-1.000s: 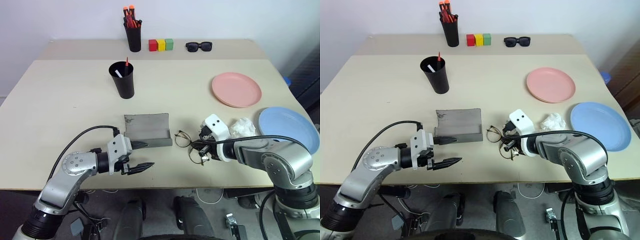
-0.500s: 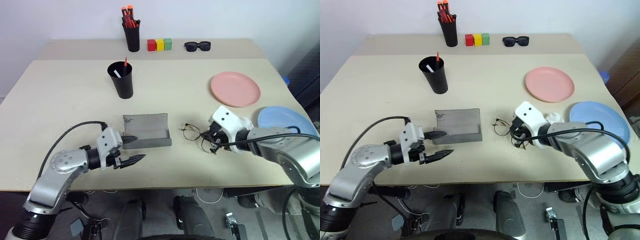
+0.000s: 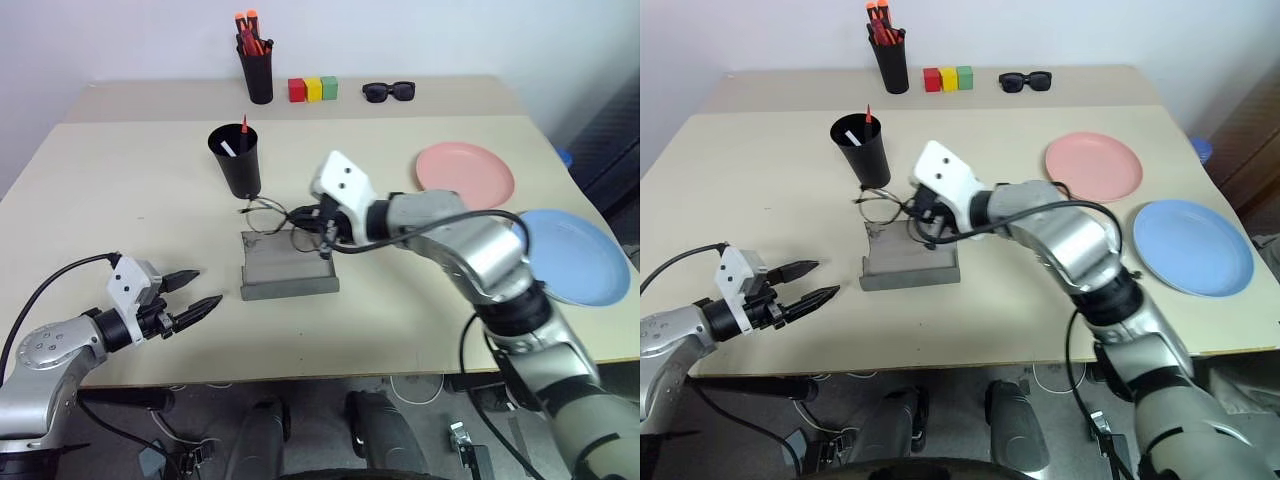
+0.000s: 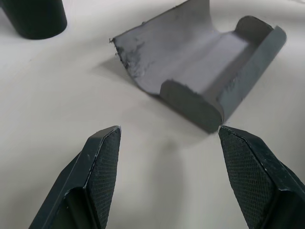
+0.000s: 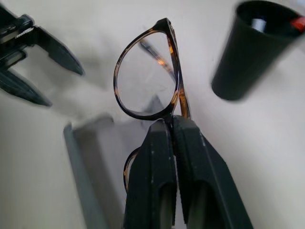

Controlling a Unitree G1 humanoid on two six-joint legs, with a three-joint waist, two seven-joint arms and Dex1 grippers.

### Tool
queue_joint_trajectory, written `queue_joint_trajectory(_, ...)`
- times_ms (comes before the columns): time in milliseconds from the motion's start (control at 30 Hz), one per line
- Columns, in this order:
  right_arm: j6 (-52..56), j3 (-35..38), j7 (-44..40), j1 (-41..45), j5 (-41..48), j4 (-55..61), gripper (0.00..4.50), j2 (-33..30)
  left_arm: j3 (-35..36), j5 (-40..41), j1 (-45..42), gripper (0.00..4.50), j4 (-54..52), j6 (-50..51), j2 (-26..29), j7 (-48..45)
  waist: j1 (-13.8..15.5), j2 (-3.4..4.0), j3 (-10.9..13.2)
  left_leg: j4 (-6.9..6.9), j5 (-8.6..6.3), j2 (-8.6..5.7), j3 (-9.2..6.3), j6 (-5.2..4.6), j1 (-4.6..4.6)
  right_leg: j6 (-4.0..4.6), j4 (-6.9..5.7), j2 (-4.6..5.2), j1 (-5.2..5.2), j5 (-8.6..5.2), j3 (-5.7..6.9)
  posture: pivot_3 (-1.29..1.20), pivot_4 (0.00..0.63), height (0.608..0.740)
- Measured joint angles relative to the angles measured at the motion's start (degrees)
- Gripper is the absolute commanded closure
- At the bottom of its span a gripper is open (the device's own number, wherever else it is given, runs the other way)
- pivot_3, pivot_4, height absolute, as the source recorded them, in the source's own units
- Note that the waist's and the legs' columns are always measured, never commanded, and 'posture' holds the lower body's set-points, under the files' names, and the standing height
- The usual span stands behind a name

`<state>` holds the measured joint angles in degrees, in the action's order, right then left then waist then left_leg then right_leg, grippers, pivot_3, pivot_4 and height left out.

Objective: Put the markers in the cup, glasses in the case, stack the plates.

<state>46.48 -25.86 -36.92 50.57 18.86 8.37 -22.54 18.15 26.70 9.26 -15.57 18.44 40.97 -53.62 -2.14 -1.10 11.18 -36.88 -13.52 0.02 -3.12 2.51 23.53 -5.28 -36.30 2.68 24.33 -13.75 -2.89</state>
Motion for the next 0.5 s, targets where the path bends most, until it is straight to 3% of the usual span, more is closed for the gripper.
queue_joint_trajectory(133,-0.7,-2.2,-1.5,-0.6,-3.0,-3.9,4.47,0.7,1.3,2.8,1.2,1.14,-4.1,1.1,0.0,0.1,0.0,-0.01,0.0,-0.02,0.00,-0.04,-0.01,0.00,0.01,0.00,0.02,0.12,-0.01,0.00,-0.03,0.00,0.150,0.740)
queue_joint_trajectory(500,-0.1,-4.3,-5.0,-6.7,-8.0,-1.1,4.47,-2.7,1.3,3.9,1.2,1.14,-5.6,1.5,0.9,0.6,-0.4,0.01,0.0,0.03,0.00,-0.05,0.01,0.00,-0.01,0.01,0.00,-0.04,0.01,0.00,0.00,0.00,0.150,0.740)
